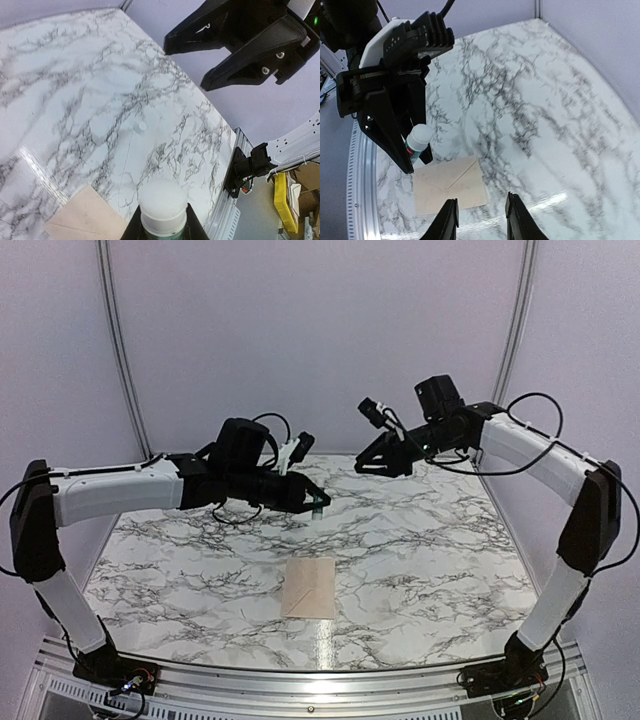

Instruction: Place the letter into the envelope and seal it

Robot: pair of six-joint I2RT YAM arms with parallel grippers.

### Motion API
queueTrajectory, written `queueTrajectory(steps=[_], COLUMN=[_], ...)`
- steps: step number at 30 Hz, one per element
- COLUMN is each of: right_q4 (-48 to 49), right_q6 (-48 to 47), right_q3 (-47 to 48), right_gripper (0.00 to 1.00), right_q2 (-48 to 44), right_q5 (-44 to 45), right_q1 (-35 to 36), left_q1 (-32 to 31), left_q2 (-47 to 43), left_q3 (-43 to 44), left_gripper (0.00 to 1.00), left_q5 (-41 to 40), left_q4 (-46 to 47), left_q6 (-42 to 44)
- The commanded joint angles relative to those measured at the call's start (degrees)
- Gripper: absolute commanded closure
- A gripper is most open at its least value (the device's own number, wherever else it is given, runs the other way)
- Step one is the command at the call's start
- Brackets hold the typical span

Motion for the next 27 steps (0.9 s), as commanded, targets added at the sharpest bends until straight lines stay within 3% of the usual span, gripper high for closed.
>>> queueTrajectory(steps=[1, 3, 4, 6, 7, 12, 16, 18, 27], right_q4=[-3.7, -1.3, -0.2, 2.4, 2.9, -2.8, -3.3, -1.5, 4.4], right_q6=[-0.5, 0.5, 1.3, 3.9, 4.6, -0.7, -2.9, -3.1, 2.0], right_q3=[4.2, 3.8, 3.3, 1.3, -0.1, -2.8, -3.9, -4.6, 0.3], right_gripper=[0.61, 0.5, 0.39, 0.06, 0.02, 0.02, 0.24, 0.31, 0.36], right_q2=[-5.3, -8.3, -9.9, -12.8, -13.7, -13.5, -12.4, -12.1, -5.4], right_q5=[6.1, 8.2, 9.5, 10.6, 9.7, -5.2, -13.6, -15.9, -19.6], right_q1=[-1.1, -1.1, -1.1, -1.4, -1.8, -2.4, -1.2, 0.3, 8.5], left_q1=[0.9, 0.9, 0.9, 0.8, 0.7, 0.1, -0.8, -1.4, -1.8], left_q2=[-4.1, -5.7, -6.5, -8.2, -9.4, -13.2, -12.4, -12.0, -10.8], left_q3=[4.2, 5.3, 5.4, 4.7, 3.6, -2.1, -2.2, -2.8, -4.8], left_gripper=[1.0, 1.0, 1.0, 1.0, 1.0, 1.0, 1.0, 1.0, 1.0], left_q5=[-5.3, -7.1, -7.9, -7.8, -7.1, -3.5, -0.3, 1.6, 5.5], left_q4=[-5.0, -4.2, -3.1, 1.4, 5.1, 17.9, 23.1, 26.6, 37.5], left_q6=[5.0, 5.7, 5.7, 4.9, 4.5, 3.9, 2.6, 2.3, 0.8])
